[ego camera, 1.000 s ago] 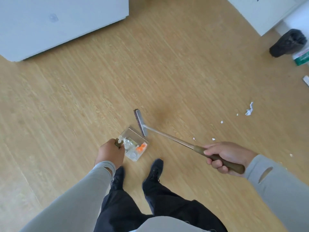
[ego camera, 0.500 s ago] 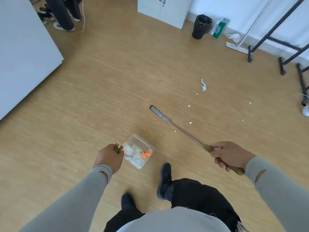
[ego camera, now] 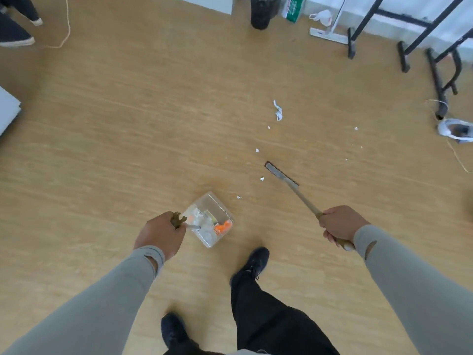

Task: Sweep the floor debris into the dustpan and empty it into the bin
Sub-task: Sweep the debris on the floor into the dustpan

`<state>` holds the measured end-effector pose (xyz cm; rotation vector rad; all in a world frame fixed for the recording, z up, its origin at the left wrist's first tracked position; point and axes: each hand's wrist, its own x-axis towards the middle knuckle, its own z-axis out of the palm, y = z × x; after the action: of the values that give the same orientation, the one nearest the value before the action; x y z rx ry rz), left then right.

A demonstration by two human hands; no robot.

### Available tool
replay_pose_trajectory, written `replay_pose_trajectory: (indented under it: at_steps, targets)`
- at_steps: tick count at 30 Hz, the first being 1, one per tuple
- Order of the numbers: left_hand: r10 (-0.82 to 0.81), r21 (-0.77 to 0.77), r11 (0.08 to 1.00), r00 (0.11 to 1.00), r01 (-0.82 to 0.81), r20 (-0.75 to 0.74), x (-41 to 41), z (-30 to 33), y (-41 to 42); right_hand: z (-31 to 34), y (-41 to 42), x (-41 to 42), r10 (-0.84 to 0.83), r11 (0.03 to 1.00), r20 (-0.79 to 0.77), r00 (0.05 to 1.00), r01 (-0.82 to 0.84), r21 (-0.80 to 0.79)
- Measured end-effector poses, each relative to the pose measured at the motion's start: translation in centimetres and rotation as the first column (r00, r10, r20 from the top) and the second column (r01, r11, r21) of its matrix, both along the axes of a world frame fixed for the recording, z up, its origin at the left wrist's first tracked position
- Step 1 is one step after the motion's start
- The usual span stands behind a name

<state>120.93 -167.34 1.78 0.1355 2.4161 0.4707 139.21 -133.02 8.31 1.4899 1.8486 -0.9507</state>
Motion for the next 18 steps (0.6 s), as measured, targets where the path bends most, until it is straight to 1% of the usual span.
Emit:
replay_pose_trajectory:
  at_steps: [3,6,8,11,14,15,18]
  targets:
    - [-0.020,-0.022,1.000,1.000,0.020,0.014,-1.3,-1.5,4.7,-2.4,5.0,-2.3,0.011,1.000,0.050,0.999,-0.010,-0.025]
    - [-0.024,-0.046,0.999,0.999,0.026,0.038,-2.2,-3.2,8.5,-4.8,8.3,-4.3,0.017,0.998,0.086,0.996,-0.011,-0.064]
    - [-0.019,-0.064,0.998,0.999,0.022,0.044,-2.8,-4.0,10.6,-6.2,9.2,-5.0,0.030,0.995,0.110,0.993,-0.020,-0.098]
    - [-0.001,-0.093,0.996,1.000,0.004,0.028,-4.0,-4.5,12.5,-7.5,8.2,-4.6,0.116,0.981,0.122,0.986,-0.095,-0.170]
    - [0.011,-0.114,0.993,1.000,-0.009,0.017,-4.8,-4.4,13.0,-6.5,7.3,-3.7,0.232,0.936,0.115,0.966,-0.190,-0.295]
    - [0.013,-0.118,0.993,1.000,-0.011,0.016,-4.9,-4.4,13.0,-5.6,7.7,-3.4,0.240,0.922,0.105,0.965,-0.193,-0.337]
    - [0.012,-0.119,0.993,1.000,-0.009,0.020,-5.0,-4.5,13.1,-2.7,10.8,-2.5,0.115,0.911,0.058,0.992,-0.082,-0.403]
